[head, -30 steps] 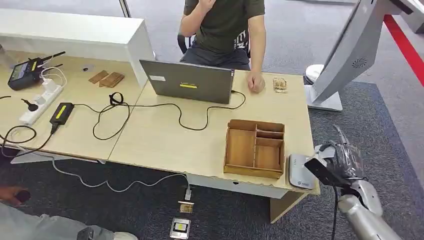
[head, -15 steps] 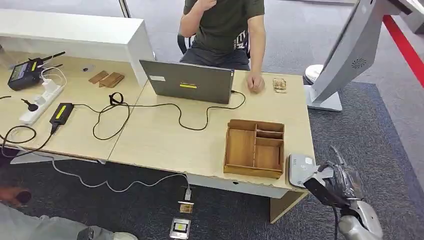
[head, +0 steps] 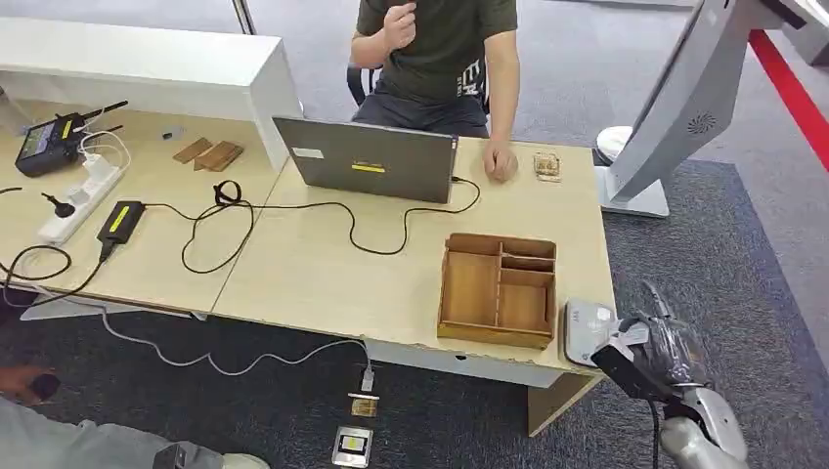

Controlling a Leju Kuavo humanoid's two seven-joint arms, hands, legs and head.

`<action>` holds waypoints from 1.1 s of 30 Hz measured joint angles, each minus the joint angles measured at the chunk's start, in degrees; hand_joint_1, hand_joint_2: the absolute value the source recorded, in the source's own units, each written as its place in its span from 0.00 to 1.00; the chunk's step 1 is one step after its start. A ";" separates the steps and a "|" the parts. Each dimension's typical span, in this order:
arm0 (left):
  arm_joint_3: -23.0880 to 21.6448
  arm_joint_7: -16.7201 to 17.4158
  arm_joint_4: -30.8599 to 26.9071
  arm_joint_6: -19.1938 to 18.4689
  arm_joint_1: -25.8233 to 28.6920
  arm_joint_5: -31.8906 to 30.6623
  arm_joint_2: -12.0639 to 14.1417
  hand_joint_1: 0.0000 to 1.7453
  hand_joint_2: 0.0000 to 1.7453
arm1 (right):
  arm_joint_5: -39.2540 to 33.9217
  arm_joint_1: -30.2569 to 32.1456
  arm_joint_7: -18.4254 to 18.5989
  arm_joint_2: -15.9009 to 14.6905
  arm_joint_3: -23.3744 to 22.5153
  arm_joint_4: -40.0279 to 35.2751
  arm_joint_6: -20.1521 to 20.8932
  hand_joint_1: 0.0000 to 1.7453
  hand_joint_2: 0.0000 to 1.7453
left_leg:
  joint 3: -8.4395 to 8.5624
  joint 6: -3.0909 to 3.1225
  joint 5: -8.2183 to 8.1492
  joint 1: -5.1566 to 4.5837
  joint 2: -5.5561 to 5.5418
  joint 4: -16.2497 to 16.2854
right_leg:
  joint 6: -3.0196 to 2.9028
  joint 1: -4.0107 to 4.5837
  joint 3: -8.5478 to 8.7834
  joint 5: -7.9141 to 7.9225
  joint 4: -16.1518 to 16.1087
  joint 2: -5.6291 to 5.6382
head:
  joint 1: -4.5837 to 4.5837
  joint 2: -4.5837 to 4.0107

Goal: Pass the card to the sensor for recognition and then transmit it.

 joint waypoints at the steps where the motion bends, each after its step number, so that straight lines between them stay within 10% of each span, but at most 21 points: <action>1: -0.04 0.09 0.00 -0.11 0.00 -0.02 0.00 0.00 0.00 | 0.04 -0.41 -0.56 0.09 0.06 -0.11 -0.17 1.00 1.00 | -0.02 0.00 0.00 0.00 0.00 0.00 | -0.01 0.00 0.00 0.01 0.02 0.00 | 0.00 0.00; 10: -0.74 0.11 0.00 -0.20 -0.19 -0.46 -0.24 0.00 0.00 | 2.43 -13.15 -4.28 4.21 0.85 -1.81 1.09 1.00 1.00 | -0.05 -0.08 0.20 0.01 0.06 0.00 | -0.10 0.01 -0.14 0.17 0.10 0.07 | 0.00 0.00; 21: -2.10 -1.14 0.00 -0.57 -0.31 -0.98 -0.24 0.00 0.00 | 6.41 -25.13 -5.03 16.55 4.26 -0.15 2.12 1.00 1.00 | -0.07 -0.14 0.26 0.11 0.04 0.00 | -0.14 0.09 -0.18 0.20 0.12 0.08 | 0.00 0.00; 33: -4.04 -4.59 0.00 -5.42 -0.09 -2.64 -0.13 0.00 0.00 | 13.64 -28.54 5.18 21.11 7.84 4.65 5.07 1.00 1.00 | -0.09 -0.13 0.26 0.10 0.03 0.01 | -0.10 0.07 -0.18 0.25 0.03 0.07 | 0.02 0.00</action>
